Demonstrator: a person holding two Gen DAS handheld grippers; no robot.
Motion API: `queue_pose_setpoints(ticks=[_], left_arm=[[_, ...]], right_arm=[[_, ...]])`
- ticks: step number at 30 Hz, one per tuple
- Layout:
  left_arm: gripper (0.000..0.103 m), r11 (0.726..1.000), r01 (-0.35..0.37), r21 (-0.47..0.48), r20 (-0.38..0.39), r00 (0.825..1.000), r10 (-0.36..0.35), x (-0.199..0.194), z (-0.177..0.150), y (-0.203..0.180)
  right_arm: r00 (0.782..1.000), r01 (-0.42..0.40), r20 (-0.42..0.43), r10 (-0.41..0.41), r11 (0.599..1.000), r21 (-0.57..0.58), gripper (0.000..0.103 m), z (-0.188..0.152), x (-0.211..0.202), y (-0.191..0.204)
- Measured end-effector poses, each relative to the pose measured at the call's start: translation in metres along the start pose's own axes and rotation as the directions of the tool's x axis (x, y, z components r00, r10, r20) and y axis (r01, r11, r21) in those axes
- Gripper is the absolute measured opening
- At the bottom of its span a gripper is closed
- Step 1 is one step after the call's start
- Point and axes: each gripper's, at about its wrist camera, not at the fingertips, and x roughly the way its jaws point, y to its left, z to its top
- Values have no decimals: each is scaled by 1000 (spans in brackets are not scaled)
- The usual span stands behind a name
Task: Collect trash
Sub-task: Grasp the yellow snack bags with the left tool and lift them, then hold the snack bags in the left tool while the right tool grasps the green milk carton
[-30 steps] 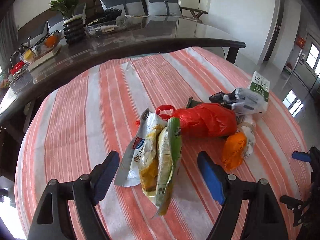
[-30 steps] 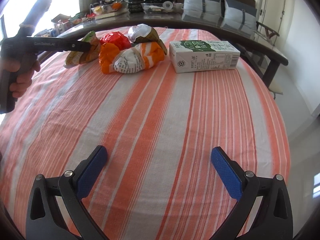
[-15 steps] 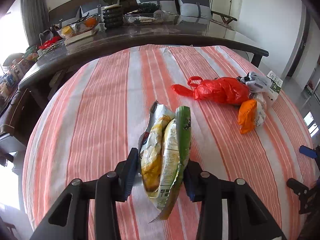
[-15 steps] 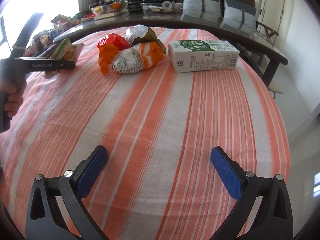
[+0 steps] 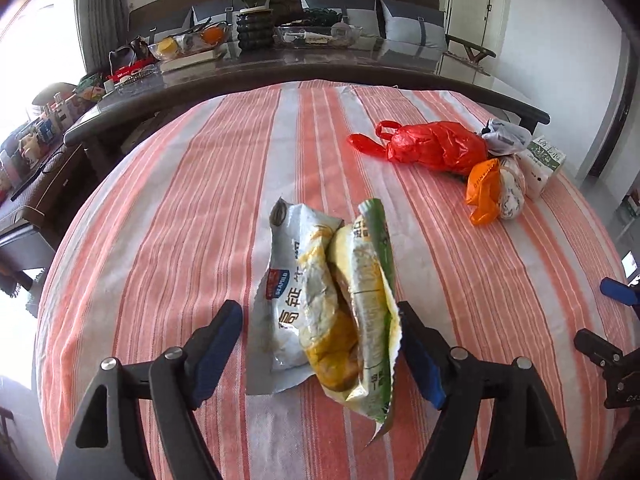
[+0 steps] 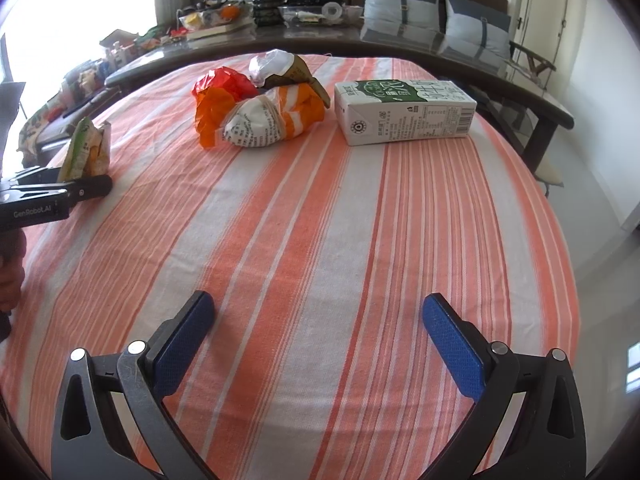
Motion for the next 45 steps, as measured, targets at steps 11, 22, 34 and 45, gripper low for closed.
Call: queue_pose_setpoints(ticks=[11, 22, 34, 45], left_arm=[[83, 1000, -4, 9, -2, 1000, 4, 1, -2, -4], [83, 1000, -3, 8, -2, 1000, 3, 1, -2, -4], [83, 1000, -1, 6, -2, 1000, 1, 1, -2, -4], [84, 1000, 0, 6, -2, 1000, 0, 1, -2, -3]], right_arm=[[1000, -23, 2, 23, 1000, 9, 103, -1, -1, -4], [985, -128, 128, 115, 987, 95, 102, 98, -2, -111], [795, -602, 10, 607, 787, 138, 93, 117, 42, -117], [898, -440, -125, 422, 866, -236, 100, 80, -3, -15]])
